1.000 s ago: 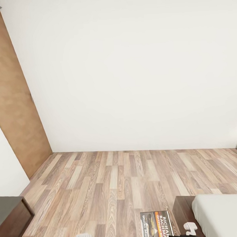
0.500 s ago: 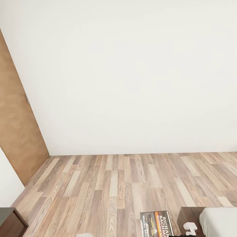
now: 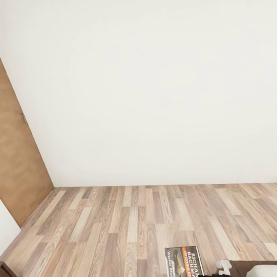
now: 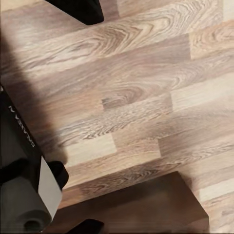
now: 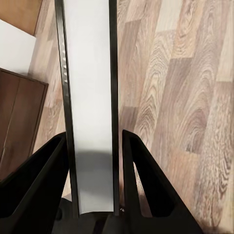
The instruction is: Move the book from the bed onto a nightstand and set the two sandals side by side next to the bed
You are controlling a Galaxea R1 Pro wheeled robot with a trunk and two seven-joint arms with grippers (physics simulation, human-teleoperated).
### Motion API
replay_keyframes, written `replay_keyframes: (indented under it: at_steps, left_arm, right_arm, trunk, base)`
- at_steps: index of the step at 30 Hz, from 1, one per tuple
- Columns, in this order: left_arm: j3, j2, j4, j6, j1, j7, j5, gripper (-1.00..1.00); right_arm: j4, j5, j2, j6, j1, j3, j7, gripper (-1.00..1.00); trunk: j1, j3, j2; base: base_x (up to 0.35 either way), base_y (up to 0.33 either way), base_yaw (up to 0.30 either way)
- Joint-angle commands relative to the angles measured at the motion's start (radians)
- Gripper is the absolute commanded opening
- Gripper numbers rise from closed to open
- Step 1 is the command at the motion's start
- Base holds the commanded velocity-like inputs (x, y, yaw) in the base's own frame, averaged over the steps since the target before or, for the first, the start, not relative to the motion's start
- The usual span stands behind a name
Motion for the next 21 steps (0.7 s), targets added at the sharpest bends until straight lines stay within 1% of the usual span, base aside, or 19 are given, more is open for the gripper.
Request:
replay_keyframes:
  at_steps: [1,4,5,7,9,10,12,14,21]
  left_arm:
    - [-0.01,0.003,0.001,-0.004,-0.001,-0.031,0.009,1.0]
    - [-0.013,0.007,0.001,-0.004,-0.001,-0.138,0.007,1.0]
    - [-0.013,0.007,0.001,-0.004,-0.001,-0.157,0.007,1.0]
    - [-0.013,0.008,0.001,-0.003,-0.001,-0.17,0.006,1.0]
    - [-0.013,0.007,0.001,-0.004,-0.001,-0.158,0.006,1.0]
    - [-0.013,0.006,0.001,-0.004,-0.001,-0.142,0.006,1.0]
    - [-0.014,0.003,0.001,-0.004,-0.001,-0.088,0.006,1.0]
    - [-0.015,0.002,0.001,-0.004,-0.001,-0.059,0.005,1.0]
    - [-0.015,0.001,0.001,-0.003,-0.001,-0.039,0.005,1.0]
  right_arm:
    - [0.0,-0.007,-0.001,0.01,-0.001,-0.005,0.004,-1.0]
    - [0.0,-0.007,-0.002,0.011,-0.001,-0.006,0.005,-1.0]
    - [0.0,-0.007,-0.002,0.011,-0.001,-0.006,0.005,-1.0]
    - [0.0,-0.007,-0.002,0.011,-0.001,-0.006,0.005,-1.0]
    - [-0.001,-0.007,-0.002,0.012,-0.001,-0.006,0.005,-1.0]
    - [-0.001,-0.007,-0.002,0.012,-0.001,-0.006,0.005,-1.0]
    - [-0.001,-0.008,-0.002,0.012,-0.001,-0.006,0.005,-1.0]
    - [0.0,-0.008,-0.002,0.012,-0.001,-0.006,0.005,-1.0]
    - [-0.002,-0.007,-0.002,0.01,-0.001,-0.006,0.001,-1.0]
  trunk:
    - [0.001,-0.001,-0.001]
    - [0.001,-0.001,-0.001]
    - [0.001,-0.001,-0.001]
    - [0.001,-0.001,-0.001]
    - [0.001,-0.001,-0.001]
    - [0.001,-0.001,-0.001]
    - [0.001,-0.001,-0.001]
    - [0.001,-0.001,-0.001]
    - [0.001,-0.001,-0.001]
  base:
    - [0.329,0.0,0.0]
    - [0.329,0.0,0.0]
    - [0.329,0.0,0.0]
    - [0.329,0.0,0.0]
    - [0.329,0.0,0.0]
    - [0.329,0.0,0.0]
    - [0.329,0.0,0.0]
    - [0.329,0.0,0.0]
    - [0.329,0.0,0.0]
